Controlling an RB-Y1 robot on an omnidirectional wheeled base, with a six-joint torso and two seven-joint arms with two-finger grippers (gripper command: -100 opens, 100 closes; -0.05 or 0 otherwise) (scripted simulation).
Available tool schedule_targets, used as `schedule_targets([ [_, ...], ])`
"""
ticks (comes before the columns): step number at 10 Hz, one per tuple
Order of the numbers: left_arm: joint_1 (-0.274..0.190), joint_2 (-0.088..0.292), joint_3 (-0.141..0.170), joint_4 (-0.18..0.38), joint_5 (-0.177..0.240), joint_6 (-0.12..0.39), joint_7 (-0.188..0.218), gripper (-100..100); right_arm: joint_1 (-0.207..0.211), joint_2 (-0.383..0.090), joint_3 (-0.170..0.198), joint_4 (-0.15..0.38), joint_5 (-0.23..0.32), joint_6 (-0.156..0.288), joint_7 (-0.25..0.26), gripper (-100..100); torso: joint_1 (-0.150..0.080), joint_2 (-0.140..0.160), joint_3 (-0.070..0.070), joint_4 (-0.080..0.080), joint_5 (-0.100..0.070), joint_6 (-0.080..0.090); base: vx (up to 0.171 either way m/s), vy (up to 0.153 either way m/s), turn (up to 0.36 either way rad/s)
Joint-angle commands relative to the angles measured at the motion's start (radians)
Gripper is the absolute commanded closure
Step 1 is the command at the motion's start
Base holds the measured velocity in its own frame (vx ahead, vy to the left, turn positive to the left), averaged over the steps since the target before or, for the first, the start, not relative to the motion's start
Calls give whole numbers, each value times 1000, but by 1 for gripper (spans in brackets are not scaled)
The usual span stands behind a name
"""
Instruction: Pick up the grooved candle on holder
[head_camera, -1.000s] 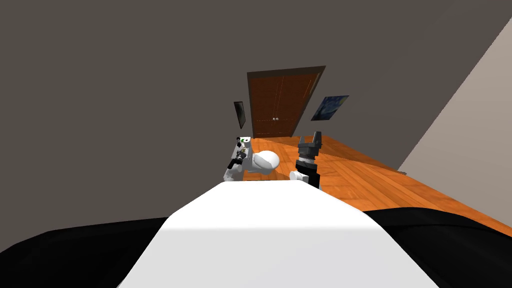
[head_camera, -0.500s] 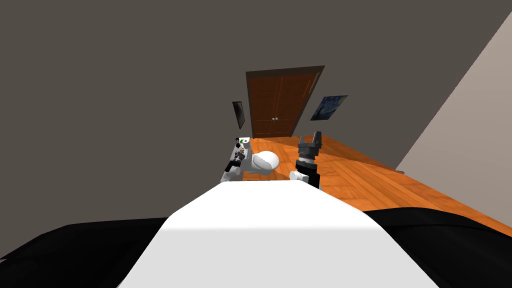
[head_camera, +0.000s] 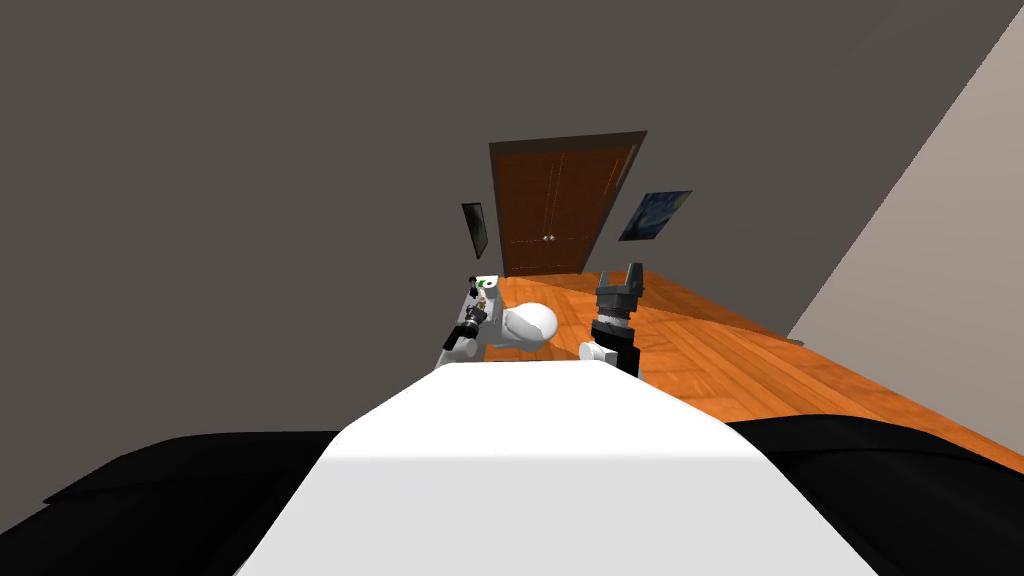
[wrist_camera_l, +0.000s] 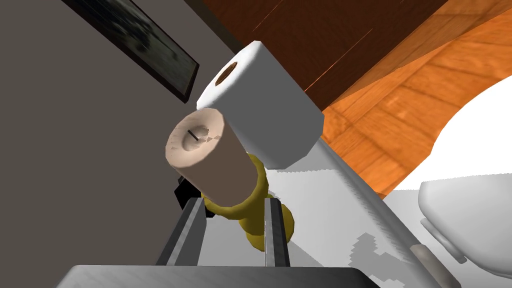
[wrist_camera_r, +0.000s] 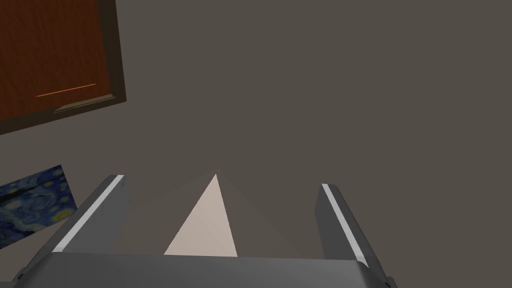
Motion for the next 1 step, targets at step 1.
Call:
schedule_targets([
  [1,0,0,0,0,0,0,0,0,0,0,0,0,0,0,0,0,0,0,0,0,0,0,0,0,0],
])
